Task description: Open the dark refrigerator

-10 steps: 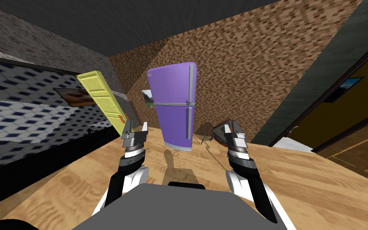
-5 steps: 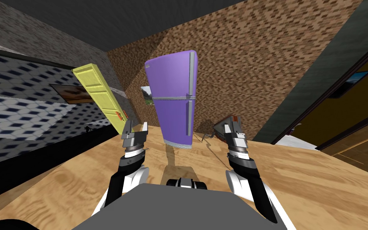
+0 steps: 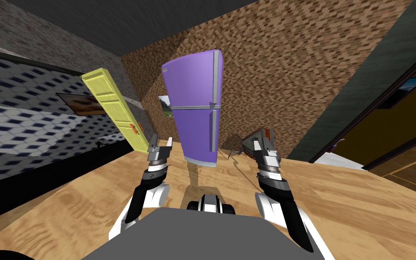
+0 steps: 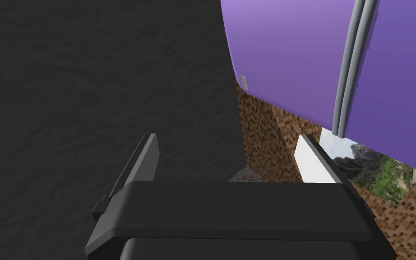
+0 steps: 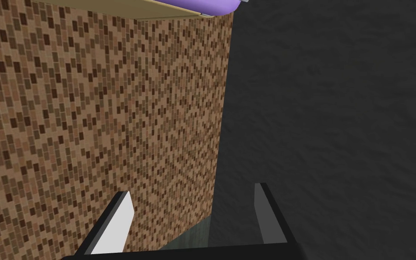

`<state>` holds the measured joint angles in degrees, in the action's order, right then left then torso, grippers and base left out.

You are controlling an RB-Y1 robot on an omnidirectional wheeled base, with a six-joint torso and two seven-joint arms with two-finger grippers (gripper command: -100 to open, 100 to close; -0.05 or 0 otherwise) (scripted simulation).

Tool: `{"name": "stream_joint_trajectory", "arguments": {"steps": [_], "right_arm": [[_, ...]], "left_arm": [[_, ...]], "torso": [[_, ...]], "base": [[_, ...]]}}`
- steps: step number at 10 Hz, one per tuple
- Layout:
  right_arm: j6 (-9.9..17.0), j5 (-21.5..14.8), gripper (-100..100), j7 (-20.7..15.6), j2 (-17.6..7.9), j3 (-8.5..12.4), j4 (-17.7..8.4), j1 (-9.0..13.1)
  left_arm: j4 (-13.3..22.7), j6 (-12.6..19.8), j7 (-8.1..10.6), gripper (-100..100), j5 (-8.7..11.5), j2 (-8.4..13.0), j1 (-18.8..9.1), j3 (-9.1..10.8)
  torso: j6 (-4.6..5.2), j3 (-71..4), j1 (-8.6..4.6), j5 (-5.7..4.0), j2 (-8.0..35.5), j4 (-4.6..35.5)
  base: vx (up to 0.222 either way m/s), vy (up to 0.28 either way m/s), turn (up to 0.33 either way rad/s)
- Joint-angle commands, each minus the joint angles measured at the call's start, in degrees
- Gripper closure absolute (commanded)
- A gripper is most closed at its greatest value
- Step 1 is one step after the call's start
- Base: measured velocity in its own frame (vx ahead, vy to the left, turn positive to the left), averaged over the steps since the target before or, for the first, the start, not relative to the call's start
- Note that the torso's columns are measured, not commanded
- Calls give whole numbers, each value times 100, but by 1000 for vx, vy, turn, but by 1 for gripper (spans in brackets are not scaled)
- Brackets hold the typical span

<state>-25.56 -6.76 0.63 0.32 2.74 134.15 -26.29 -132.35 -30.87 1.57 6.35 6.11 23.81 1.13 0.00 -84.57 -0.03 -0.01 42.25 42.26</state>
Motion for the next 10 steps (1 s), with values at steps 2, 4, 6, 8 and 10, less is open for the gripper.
{"name": "stream_joint_trajectory", "arguments": {"steps": [2,4,6,8,10], "right_arm": [[0,0,0,0,0,0,0,0],[0,0,0,0,0,0,0,0],[0,0,0,0,0,0,0,0],[0,0,0,0,0,0,0,0],[0,0,0,0,0,0,0,0]], "left_arm": [[407,295,168,-100,19,158,-506,27],[766,569,338,-100,54,255,-887,84],[961,719,432,-100,74,297,-1180,116],[1164,877,531,-100,95,336,-1437,149],[1376,1042,634,-100,117,373,-1737,184]], "torso": [[0,0,-1,0,3,2],[-1,1,11,4,5,3],[-1,0,2,0,4,2],[-1,3,7,2,8,4],[-1,1,3,1,4,3]], "base": [[18,-71,20],[24,-60,23],[18,-57,20],[10,-51,17],[14,-62,17]]}}
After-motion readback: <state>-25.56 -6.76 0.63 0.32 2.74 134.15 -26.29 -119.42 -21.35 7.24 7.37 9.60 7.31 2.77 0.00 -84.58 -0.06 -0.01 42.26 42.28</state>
